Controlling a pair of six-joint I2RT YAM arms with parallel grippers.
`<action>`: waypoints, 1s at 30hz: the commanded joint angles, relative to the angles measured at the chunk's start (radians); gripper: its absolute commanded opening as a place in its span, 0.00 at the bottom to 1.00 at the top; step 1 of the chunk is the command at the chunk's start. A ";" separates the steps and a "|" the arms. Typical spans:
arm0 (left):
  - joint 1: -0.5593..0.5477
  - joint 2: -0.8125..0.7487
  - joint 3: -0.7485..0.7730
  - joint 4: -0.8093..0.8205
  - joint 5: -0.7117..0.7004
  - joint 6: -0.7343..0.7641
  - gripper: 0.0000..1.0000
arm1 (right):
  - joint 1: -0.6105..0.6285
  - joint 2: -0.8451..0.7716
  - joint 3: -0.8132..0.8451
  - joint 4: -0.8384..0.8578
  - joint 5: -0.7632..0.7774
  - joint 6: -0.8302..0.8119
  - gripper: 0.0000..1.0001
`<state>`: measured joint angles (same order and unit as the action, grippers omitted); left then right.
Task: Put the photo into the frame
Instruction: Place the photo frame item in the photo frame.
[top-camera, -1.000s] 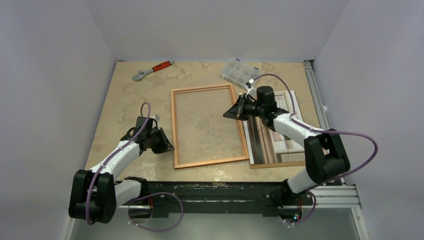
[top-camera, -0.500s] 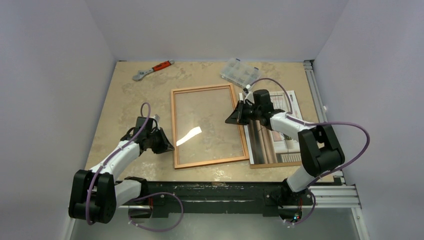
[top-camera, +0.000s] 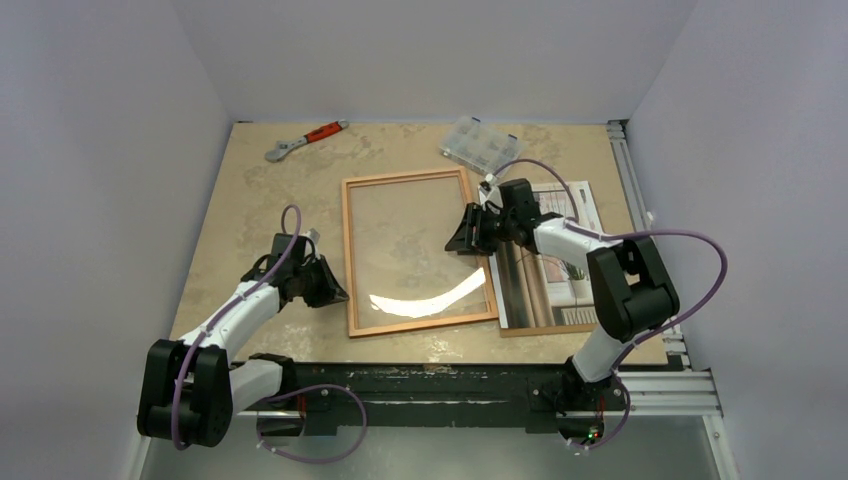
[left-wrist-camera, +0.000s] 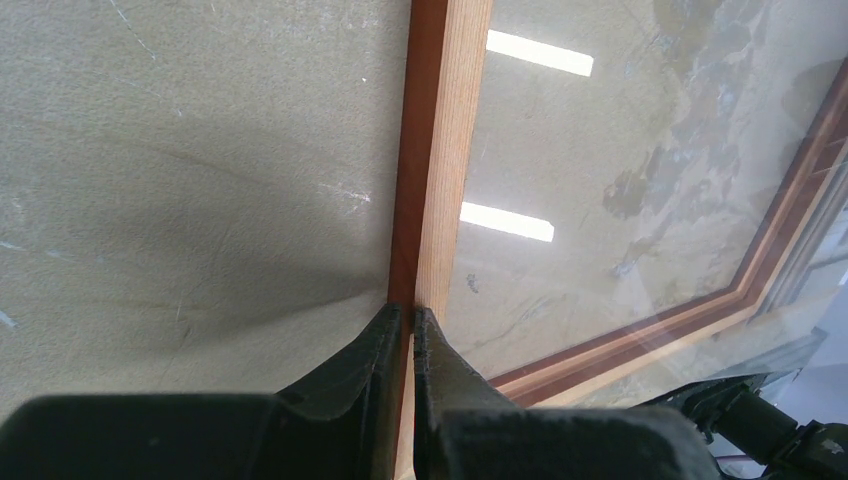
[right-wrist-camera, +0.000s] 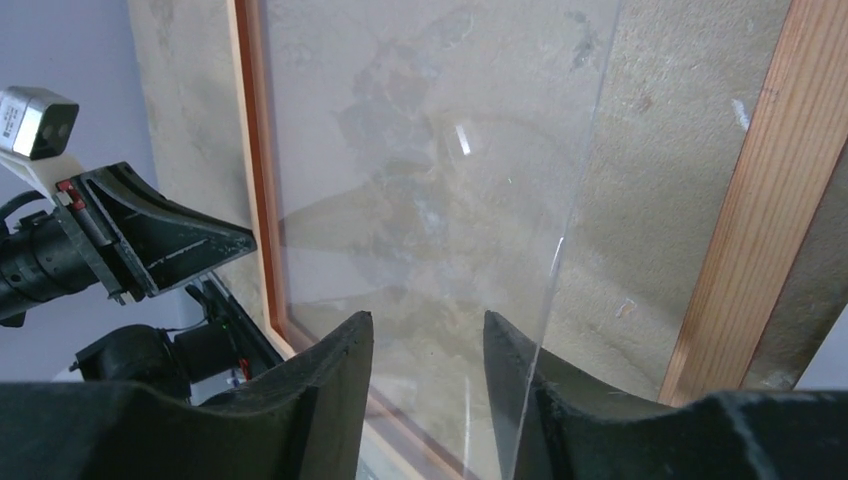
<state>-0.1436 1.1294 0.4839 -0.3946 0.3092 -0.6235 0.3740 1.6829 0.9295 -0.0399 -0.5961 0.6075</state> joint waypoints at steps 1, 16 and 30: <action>0.009 0.011 -0.005 -0.023 -0.069 0.046 0.07 | 0.012 -0.008 0.062 -0.059 0.001 -0.029 0.50; 0.009 0.011 -0.005 -0.024 -0.068 0.048 0.07 | 0.013 0.015 0.140 -0.234 0.124 -0.082 0.72; 0.009 0.010 -0.005 -0.024 -0.068 0.047 0.06 | 0.015 0.004 0.172 -0.331 0.239 -0.092 0.77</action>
<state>-0.1436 1.1294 0.4843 -0.3946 0.3096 -0.6231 0.3813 1.7145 1.0569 -0.3489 -0.4011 0.5343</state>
